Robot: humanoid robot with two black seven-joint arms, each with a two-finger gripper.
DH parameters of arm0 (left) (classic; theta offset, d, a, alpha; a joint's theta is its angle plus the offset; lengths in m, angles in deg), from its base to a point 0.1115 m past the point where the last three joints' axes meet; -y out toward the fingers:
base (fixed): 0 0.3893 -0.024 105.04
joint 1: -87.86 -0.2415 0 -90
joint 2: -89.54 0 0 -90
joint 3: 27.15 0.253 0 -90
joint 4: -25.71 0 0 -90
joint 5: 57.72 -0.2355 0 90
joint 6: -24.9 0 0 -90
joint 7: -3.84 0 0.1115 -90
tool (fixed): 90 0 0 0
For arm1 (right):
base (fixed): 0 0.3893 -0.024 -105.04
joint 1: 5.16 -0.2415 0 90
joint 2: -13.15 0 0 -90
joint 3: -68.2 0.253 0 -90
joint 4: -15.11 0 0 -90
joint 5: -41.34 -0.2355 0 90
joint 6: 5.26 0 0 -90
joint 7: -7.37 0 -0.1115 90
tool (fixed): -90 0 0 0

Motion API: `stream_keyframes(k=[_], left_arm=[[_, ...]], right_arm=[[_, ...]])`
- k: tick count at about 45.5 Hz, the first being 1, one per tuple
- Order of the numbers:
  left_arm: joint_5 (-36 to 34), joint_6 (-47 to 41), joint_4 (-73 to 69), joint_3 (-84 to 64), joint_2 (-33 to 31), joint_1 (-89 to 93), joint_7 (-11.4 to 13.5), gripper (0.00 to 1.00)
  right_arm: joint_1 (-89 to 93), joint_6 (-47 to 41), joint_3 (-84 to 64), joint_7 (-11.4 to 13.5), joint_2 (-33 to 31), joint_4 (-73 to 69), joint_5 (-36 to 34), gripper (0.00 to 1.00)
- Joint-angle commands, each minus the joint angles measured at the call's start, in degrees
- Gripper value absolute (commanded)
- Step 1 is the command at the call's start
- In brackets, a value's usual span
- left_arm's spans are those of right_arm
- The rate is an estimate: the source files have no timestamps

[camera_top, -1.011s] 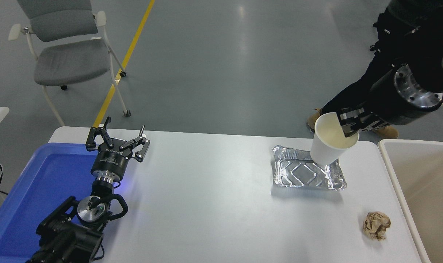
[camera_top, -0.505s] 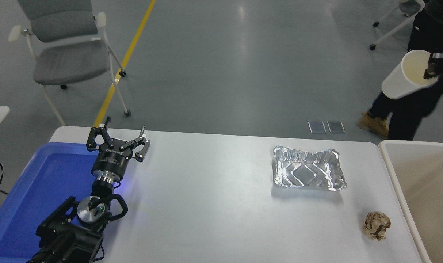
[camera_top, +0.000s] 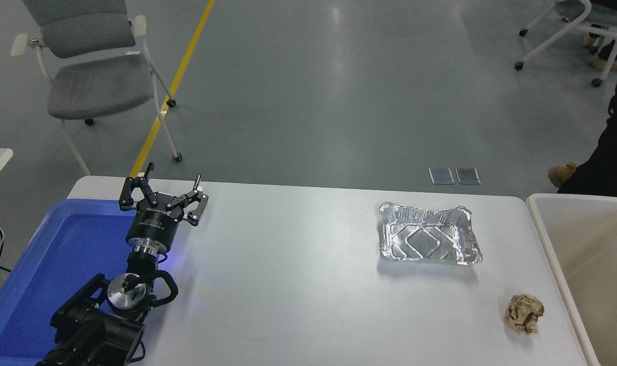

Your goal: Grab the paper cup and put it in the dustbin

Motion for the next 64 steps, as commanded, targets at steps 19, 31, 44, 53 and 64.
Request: stream_keyframes(k=[19, 31, 44, 53, 64], left_arm=[[0.01, 0.09, -0.01, 0.0, 0.03, 0.0, -0.06, 0.99], [0.01, 0.0, -0.01, 0.0, -0.06, 0.0, -0.06, 0.99], [0.01, 0.0, -0.01, 0.0, 0.03, 0.0, -0.06, 0.99], [0.01, 0.0, -0.01, 0.0, 0.03, 0.0, 0.02, 0.99], [0.01, 0.09, -0.01, 0.0, -0.06, 0.0, 0.02, 0.99]], right_arm=[[28.99, 19.27, 14.88, -0.05, 16.25, 9.97, -25.89, 0.0], [30.23, 23.58, 23.31, 0.04, 19.95, 9.88, -27.13, 0.0], [31.11, 24.2, 25.34, 0.04, 20.56, 9.88, -27.22, 0.0], [32.25, 24.2, 25.43, -0.05, 20.65, 9.79, -27.22, 0.54], [31.9, 23.58, 24.37, 0.04, 20.56, 9.79, -27.13, 1.0]])
